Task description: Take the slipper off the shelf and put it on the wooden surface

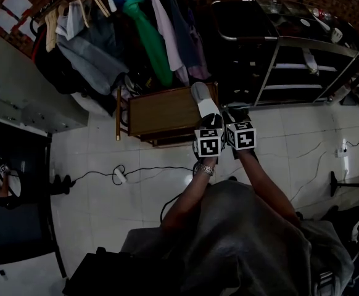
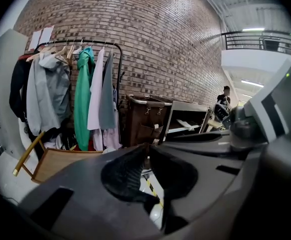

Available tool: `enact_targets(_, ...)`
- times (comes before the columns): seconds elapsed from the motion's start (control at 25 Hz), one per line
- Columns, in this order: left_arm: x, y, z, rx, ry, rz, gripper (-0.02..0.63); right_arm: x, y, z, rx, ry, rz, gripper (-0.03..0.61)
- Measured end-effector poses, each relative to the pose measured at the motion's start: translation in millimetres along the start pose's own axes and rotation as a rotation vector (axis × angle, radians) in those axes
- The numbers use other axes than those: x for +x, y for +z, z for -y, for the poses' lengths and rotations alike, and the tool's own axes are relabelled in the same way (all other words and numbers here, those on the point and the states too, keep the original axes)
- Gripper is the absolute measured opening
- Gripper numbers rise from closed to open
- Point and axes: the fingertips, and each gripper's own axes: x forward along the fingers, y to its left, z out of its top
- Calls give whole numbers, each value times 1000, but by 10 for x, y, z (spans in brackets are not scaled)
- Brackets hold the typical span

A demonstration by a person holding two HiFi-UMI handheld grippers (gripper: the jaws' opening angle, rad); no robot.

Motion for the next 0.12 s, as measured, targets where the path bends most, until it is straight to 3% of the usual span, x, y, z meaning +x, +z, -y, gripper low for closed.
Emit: enact_targets(0.12,7,30,36,7,-2,8,35,-39,7,18,0,4,-4,81)
